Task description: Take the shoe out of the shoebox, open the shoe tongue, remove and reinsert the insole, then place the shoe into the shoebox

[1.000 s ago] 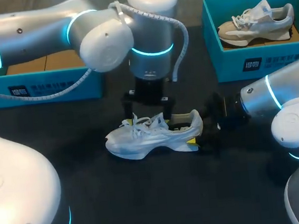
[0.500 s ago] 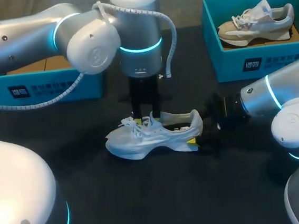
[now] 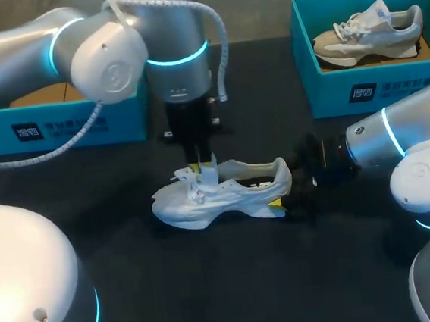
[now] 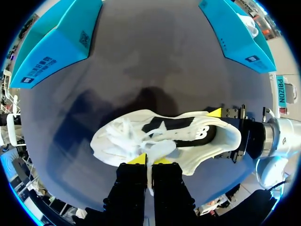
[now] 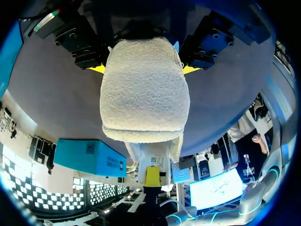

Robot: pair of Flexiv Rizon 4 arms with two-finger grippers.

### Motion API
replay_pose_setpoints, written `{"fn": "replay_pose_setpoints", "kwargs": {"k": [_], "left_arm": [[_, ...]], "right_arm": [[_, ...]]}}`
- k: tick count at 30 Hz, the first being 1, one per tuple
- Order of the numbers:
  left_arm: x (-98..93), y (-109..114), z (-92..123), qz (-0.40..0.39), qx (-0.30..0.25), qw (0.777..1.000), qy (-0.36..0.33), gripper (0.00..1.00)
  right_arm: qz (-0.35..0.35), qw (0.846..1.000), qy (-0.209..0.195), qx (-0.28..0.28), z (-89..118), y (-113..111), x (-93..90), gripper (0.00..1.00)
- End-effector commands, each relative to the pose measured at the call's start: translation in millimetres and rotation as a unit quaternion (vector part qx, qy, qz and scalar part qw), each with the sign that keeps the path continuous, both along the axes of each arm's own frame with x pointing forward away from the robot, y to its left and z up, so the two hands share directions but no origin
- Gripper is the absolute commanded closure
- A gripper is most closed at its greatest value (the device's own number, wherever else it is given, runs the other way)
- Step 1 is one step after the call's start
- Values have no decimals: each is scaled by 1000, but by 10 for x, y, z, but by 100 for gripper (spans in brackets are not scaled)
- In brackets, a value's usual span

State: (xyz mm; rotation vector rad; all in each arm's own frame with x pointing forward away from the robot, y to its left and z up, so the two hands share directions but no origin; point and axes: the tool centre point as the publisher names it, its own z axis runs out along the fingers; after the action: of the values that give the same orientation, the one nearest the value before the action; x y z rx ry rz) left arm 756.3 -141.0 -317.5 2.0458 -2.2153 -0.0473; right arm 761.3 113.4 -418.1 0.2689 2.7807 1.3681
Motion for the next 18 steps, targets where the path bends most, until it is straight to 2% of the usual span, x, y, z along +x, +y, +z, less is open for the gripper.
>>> {"fn": "replay_pose_setpoints", "kwargs": {"k": [1,8,18], "left_arm": [[-64,209,29,10,-20,1000,-6,100],[-105,385,-76,27,-1,1000,1,100],[-132,540,-358,45,26,999,17,100]], "right_arm": [[0,1000,0,-1,-30,-20,19,100],[0,1000,0,-1,-30,-20,19,100],[0,1000,0,-1,-30,-20,19,100]]}}
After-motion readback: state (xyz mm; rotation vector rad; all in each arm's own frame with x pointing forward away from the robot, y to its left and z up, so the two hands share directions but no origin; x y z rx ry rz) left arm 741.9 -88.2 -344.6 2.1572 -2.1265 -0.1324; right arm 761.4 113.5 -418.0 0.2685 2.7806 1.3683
